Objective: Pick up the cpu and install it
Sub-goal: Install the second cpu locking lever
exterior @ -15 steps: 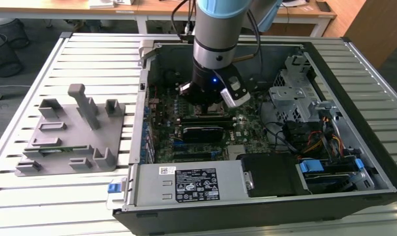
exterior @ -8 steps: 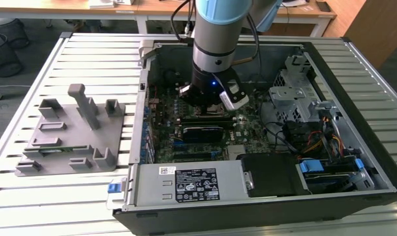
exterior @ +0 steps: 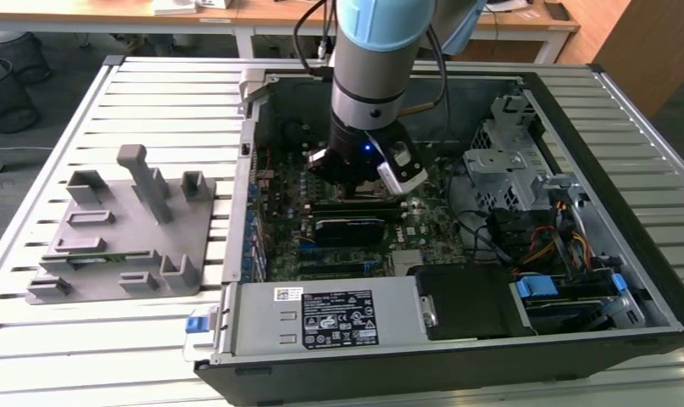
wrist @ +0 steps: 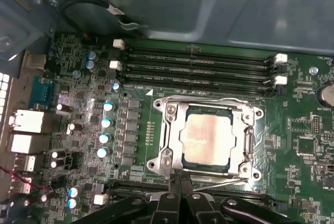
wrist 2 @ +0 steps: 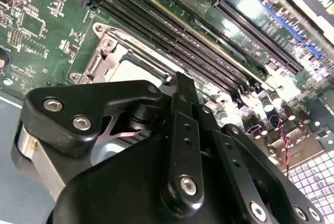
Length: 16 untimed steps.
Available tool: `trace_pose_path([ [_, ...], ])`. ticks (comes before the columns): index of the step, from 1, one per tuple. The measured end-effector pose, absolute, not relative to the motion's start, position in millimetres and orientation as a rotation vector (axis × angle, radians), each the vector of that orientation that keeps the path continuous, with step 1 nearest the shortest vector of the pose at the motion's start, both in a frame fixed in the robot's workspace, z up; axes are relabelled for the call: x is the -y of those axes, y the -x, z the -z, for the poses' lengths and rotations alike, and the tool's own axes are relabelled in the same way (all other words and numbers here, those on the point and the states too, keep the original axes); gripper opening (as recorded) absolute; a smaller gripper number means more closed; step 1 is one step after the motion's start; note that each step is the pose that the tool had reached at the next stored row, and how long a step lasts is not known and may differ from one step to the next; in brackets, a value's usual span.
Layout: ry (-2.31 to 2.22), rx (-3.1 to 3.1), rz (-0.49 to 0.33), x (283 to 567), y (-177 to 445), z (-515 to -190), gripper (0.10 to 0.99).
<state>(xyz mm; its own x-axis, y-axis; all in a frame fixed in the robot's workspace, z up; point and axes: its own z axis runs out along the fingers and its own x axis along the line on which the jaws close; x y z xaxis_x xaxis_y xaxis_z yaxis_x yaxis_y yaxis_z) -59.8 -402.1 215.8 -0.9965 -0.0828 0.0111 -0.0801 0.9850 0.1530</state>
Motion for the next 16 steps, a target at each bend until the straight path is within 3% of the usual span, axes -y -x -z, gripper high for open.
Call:
trace_pose_path([
  [9, -0.128, 3.112, 0.242, 404.5, 69.9, -208.4, 0.106],
  [16, -0.128, 3.109, 0.294, 411.0, 70.1, -206.6, 0.106],
])
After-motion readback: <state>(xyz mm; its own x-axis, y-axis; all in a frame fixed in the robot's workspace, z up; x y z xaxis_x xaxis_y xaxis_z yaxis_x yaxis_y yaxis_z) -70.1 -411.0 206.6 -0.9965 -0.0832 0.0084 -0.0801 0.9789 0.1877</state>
